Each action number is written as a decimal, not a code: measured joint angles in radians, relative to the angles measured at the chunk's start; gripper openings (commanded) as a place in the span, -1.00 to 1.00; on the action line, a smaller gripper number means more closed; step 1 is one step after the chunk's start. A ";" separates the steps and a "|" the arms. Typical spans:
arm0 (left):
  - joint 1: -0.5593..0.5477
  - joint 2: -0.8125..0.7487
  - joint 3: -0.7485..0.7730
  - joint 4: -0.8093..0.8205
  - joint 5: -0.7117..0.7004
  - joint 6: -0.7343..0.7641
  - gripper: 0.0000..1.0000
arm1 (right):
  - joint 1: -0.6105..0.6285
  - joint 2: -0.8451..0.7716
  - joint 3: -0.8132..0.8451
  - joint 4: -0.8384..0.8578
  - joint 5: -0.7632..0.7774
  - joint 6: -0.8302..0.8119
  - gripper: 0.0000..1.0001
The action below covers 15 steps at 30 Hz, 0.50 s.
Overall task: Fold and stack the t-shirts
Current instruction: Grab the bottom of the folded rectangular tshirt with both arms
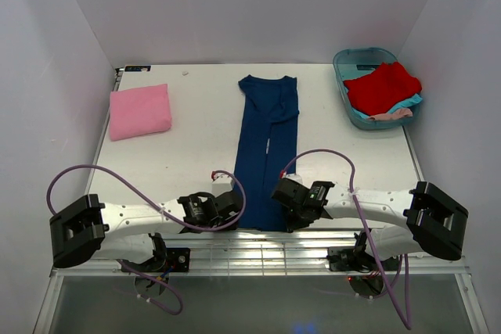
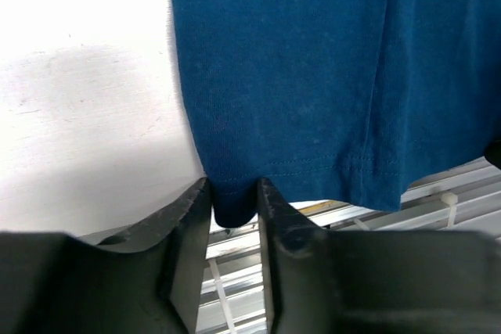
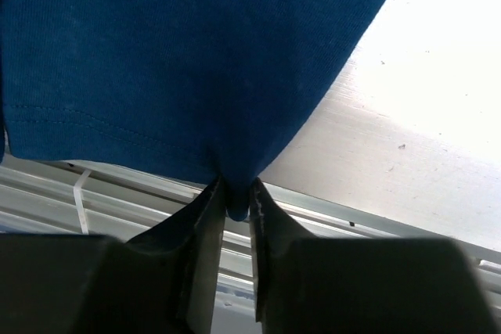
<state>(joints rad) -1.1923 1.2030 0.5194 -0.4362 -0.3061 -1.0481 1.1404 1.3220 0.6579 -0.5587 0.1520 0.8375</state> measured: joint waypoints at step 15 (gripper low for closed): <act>-0.008 0.113 0.103 0.018 -0.062 0.069 -1.00 | 0.005 0.000 0.069 -0.073 0.117 -0.012 -0.85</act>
<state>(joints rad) -1.1999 1.3159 0.6228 -0.4183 -0.3683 -0.9791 1.1450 1.3216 0.7273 -0.6319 0.2687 0.8253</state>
